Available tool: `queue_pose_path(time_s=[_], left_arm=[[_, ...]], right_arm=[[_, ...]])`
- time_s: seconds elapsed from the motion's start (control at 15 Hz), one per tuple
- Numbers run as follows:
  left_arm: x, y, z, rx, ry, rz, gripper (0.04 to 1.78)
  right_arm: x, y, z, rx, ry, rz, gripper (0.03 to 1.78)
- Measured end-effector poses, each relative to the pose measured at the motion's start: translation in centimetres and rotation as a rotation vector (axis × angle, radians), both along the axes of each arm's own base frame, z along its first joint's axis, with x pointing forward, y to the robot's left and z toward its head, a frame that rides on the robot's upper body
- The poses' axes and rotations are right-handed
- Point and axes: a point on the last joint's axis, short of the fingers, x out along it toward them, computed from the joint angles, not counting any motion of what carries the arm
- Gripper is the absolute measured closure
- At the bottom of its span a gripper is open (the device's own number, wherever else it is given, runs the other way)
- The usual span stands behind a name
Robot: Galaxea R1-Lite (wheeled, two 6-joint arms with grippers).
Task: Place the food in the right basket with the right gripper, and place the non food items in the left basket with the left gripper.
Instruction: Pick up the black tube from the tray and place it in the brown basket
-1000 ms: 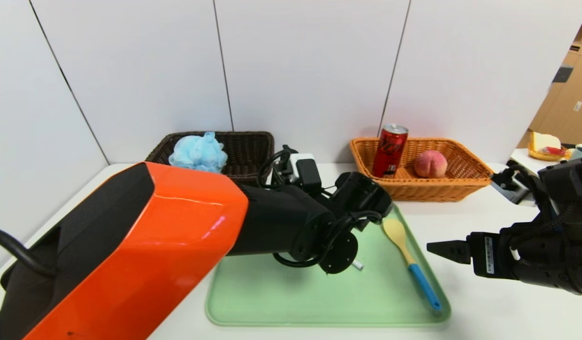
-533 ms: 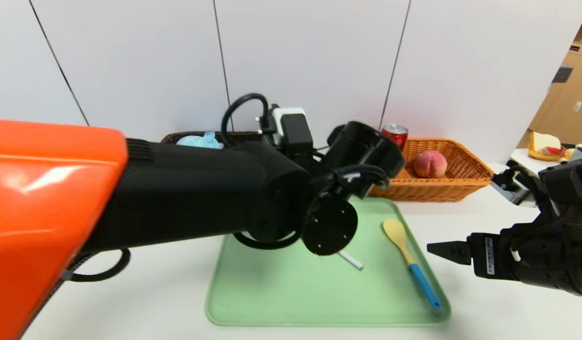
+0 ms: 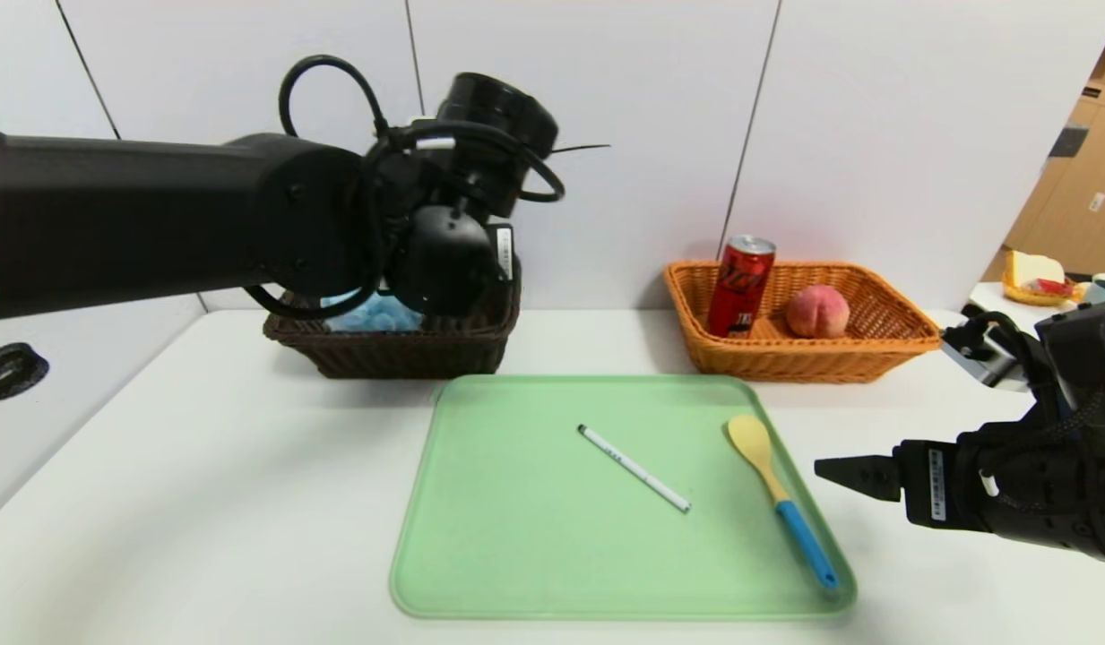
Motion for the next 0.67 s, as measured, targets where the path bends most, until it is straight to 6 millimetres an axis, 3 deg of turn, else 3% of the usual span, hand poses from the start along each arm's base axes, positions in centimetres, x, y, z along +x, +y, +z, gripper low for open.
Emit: queue_pose_path(time_s=[0.33, 0.67], left_arm=[[4.8, 5.0, 0.0, 0.021, 0.02, -0.138, 1.22], [8.2, 5.7, -2.1, -0.011, 0.003, -0.179, 1.22]], right_arm=[[-0.1, -0.1, -0.1, 0.001, 0.002, -0.002, 0.11], [0.1, 0.0, -0.2, -0.002, 0.008, -0.001, 0.11]])
